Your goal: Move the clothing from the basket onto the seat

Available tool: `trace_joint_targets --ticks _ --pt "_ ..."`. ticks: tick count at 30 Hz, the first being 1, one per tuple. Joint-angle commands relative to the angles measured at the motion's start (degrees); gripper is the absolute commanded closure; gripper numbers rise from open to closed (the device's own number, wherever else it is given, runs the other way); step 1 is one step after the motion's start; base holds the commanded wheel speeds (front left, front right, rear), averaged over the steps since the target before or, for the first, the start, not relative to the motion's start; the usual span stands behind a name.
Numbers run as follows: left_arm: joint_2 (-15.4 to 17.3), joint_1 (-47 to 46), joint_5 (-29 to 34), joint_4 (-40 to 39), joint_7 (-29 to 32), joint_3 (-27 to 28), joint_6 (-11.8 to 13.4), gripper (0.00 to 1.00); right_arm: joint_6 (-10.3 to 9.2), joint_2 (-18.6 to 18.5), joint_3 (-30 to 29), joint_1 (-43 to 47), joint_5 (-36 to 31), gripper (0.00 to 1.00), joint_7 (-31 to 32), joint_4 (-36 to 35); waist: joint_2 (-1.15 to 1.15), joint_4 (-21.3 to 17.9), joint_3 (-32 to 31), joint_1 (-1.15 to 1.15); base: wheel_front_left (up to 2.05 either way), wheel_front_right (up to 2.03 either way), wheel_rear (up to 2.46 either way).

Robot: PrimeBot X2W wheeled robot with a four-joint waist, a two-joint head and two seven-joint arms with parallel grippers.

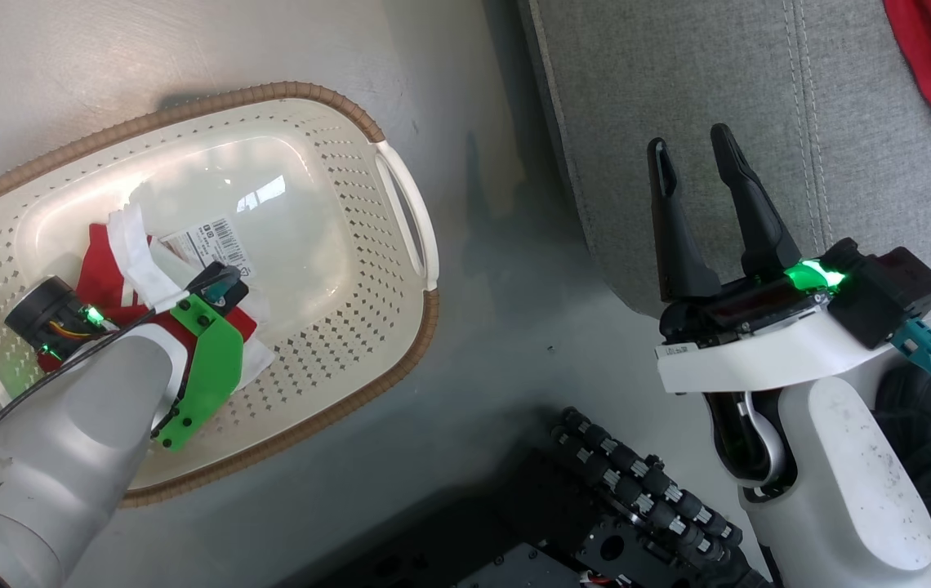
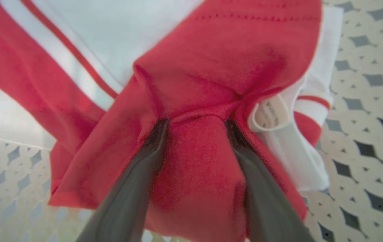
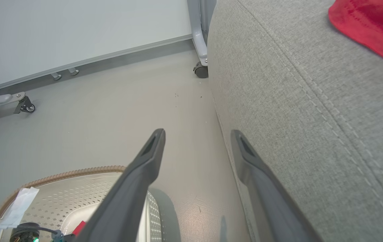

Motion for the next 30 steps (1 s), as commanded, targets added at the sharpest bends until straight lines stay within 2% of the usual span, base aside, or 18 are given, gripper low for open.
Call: trace_joint_targets --ticks 1,6,10,15,25,30 --pt "0.49 -0.88 -0.01 -0.02 0.45 -0.15 -0.15 1.0 -0.02 0.05 0.09 -0.76 0.15 0.0 -0.26 -0.21 0.0 0.03 -0.03 0.0 0.0 0.0 0.0" --pt "0.06 -1.79 1.56 -1.1 -0.37 -0.18 -0.08 1.0 -0.02 0.06 -0.13 -0.86 -0.22 0.0 -0.26 -0.08 0.0 0.33 -0.17 0.0 0.0 0.0 0.0" --pt "-1.09 -2.12 2.97 -2.7 -3.73 -0.24 -0.08 1.0 -0.02 0.05 -0.77 -1.07 -0.92 0.0 -0.26 -0.05 0.0 1.31 -0.96 0.0 0.0 0.0 0.0" --pt "-2.98 -2.24 2.65 -4.55 -11.08 0.49 -0.07 1.0 -0.02 0.04 -2.21 -1.19 -2.83 0.0 -0.27 -0.14 0.0 3.42 -3.58 0.0 0.0 0.0 0.0" --pt "-6.87 0.66 -1.09 -8.84 -25.76 4.99 2.34 1.0 -0.02 -0.01 -6.01 1.25 -7.08 0.0 -0.22 -0.35 0.0 9.34 -11.72 0.0 0.0 0.0 0.0" --pt "-7.48 2.72 -3.64 -11.72 -32.78 7.93 3.4 1.0 -0.02 -0.02 -7.93 2.55 -9.22 0.0 1.38 -1.05 0.0 12.38 -16.18 0.0 0.0 0.0 0.0"
